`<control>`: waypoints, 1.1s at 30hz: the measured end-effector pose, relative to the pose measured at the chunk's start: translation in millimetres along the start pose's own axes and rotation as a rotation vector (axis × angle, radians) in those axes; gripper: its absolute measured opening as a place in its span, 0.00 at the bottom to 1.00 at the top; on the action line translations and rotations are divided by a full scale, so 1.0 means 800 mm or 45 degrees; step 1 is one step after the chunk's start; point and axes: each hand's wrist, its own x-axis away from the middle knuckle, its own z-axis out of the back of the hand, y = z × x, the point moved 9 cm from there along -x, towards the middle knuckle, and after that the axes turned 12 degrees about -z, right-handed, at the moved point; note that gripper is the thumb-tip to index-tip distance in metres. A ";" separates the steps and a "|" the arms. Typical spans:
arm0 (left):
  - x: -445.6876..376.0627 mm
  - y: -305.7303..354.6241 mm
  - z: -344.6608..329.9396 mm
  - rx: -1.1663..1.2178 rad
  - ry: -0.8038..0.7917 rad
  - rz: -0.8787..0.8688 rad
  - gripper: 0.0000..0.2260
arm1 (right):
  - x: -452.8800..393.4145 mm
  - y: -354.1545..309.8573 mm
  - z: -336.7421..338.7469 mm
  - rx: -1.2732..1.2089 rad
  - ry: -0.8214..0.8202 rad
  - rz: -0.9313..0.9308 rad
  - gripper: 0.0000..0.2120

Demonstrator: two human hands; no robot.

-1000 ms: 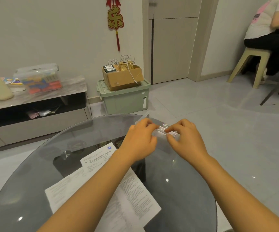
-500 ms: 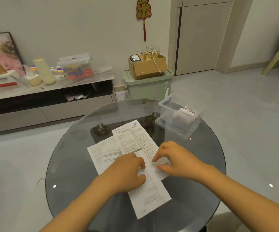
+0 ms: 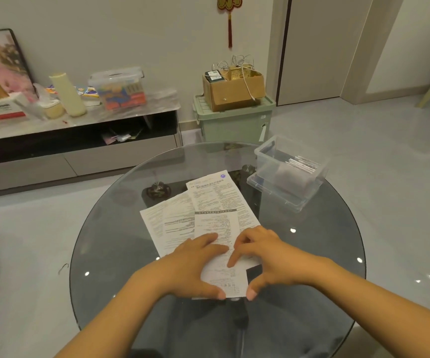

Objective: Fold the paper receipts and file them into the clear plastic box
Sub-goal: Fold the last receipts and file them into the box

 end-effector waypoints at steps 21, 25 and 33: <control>0.014 -0.047 0.062 0.459 0.820 0.272 0.11 | -0.038 0.031 0.026 -0.616 0.269 -0.358 0.12; 0.013 -0.053 0.059 0.371 0.863 0.372 0.15 | -0.044 0.032 0.025 -0.531 0.274 -0.405 0.17; 0.006 -0.027 0.066 0.004 0.873 0.186 0.21 | -0.045 0.027 0.026 -0.539 0.308 -0.407 0.13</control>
